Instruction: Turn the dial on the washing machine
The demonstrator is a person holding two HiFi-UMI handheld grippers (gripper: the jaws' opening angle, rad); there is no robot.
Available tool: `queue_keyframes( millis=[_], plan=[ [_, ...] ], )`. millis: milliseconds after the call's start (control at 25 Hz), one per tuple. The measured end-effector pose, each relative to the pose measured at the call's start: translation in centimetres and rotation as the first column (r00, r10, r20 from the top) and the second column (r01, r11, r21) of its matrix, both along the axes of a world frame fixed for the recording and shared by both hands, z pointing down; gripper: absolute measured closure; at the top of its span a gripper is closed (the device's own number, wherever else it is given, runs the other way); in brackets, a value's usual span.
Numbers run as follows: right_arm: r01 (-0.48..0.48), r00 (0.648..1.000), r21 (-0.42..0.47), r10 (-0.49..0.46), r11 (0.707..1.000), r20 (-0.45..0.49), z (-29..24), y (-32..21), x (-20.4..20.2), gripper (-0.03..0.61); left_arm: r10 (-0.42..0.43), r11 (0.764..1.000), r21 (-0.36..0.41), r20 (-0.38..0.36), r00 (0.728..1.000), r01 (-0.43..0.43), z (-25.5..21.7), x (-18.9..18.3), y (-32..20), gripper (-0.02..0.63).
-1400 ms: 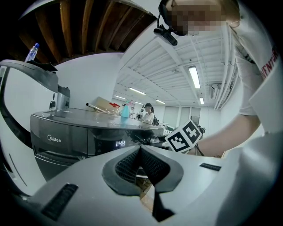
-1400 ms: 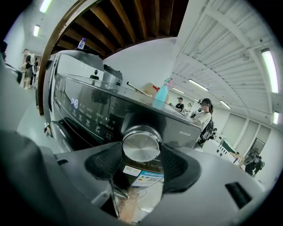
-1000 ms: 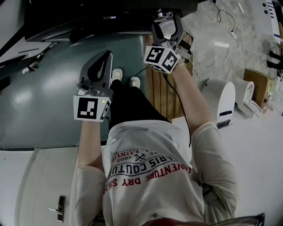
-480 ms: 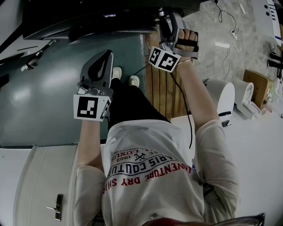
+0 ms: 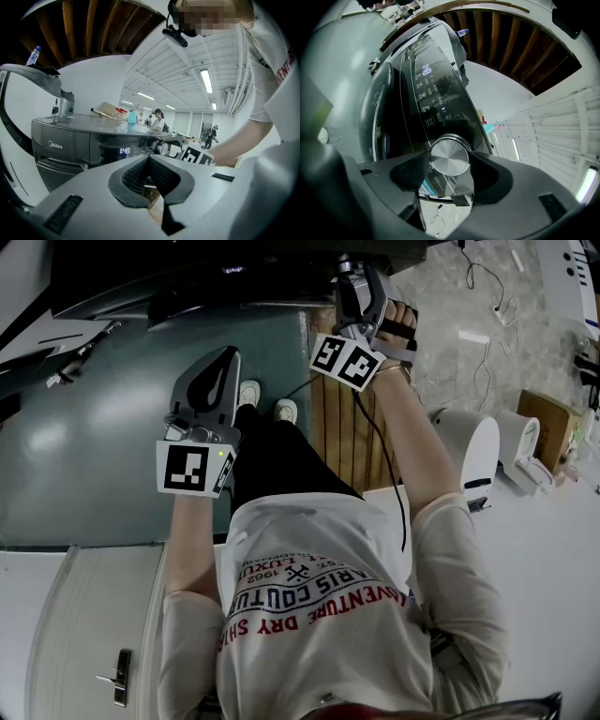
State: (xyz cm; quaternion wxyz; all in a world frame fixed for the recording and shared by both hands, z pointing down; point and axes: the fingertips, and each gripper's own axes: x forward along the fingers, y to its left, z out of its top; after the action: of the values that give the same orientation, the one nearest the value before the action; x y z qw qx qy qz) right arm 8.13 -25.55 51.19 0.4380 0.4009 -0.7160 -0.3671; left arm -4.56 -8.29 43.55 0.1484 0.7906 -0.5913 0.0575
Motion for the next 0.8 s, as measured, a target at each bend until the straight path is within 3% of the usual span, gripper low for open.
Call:
queue_keyframes(
  millis=[200, 480, 800],
  plan=[
    [-0.052, 0.991, -0.085, 0.062, 0.995, 0.119, -0.09, -0.07, 0.07, 0.288, -0.002, 1.000, 0.003, 0.004, 1.000, 0.002, -0.19, 0.01, 0.10, 0.598],
    [-0.129, 0.942, -0.213, 0.187, 0.969, 0.280, -0.23, -0.22, 0.12, 0.288, -0.005, 1.000, 0.002, 0.014, 1.000, 0.005, -0.31, -0.18, 0.28, 0.598],
    [-0.161, 0.840, -0.365, 0.321, 0.917, 0.437, -0.31, -0.32, 0.27, 0.290, -0.008, 1.000, 0.002, 0.014, 1.000, 0.008, -0.46, -0.23, 0.27, 0.598]
  ],
)
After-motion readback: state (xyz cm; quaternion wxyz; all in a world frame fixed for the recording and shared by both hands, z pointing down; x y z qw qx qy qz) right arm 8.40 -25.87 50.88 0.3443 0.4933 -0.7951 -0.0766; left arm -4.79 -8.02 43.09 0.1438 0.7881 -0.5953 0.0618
